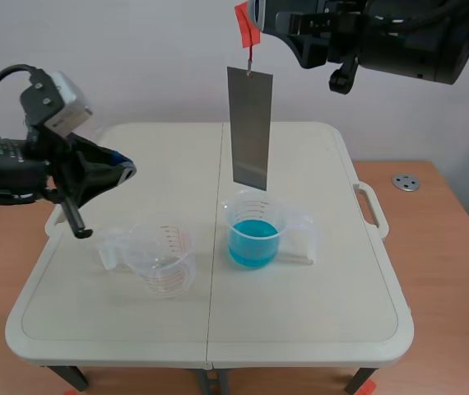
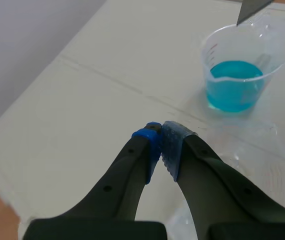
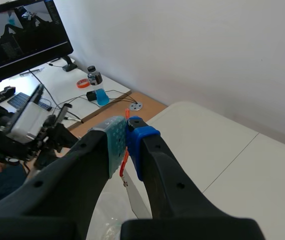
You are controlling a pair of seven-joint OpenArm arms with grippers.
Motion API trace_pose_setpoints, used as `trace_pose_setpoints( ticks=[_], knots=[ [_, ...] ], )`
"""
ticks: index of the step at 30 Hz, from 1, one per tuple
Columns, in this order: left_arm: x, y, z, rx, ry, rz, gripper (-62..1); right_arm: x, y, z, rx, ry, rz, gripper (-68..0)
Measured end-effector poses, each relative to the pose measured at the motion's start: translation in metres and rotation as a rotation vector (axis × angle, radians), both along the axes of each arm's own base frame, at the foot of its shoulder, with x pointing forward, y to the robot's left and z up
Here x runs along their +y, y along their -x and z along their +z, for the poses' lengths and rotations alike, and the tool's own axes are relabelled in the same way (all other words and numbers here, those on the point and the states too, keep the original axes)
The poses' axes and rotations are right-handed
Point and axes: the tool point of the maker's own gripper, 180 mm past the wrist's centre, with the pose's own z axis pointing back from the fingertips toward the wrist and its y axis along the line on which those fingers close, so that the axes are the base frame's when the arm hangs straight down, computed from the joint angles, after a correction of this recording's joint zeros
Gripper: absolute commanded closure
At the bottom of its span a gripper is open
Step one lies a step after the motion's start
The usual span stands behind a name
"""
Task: Hold the metal plate by the orange handle, dip it into the blue solution, take it out and point at it, then put the plate back in the beaker on the left.
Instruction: 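Raise the plate and point at it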
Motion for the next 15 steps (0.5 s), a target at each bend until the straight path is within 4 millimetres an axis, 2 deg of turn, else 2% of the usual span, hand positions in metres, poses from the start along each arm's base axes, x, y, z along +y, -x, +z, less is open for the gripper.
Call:
trace_pose_setpoints(
  ticks=[4,8,15],
  knots=[
    [0.039,0.021,0.009,-0.001,0.012,0.064,-1.5,0.0,-0.001,0.001,-0.002,0.005,0.001,-1.5],
    [0.077,0.042,0.008,0.02,-0.038,0.141,-1.5,0.0,-0.003,0.008,-0.022,0.005,0.001,-1.5],
    [0.122,0.087,0.005,0.05,-0.046,0.251,-1.5,0.004,-0.003,0.016,-0.044,0.003,0.015,-1.5]
  ],
)
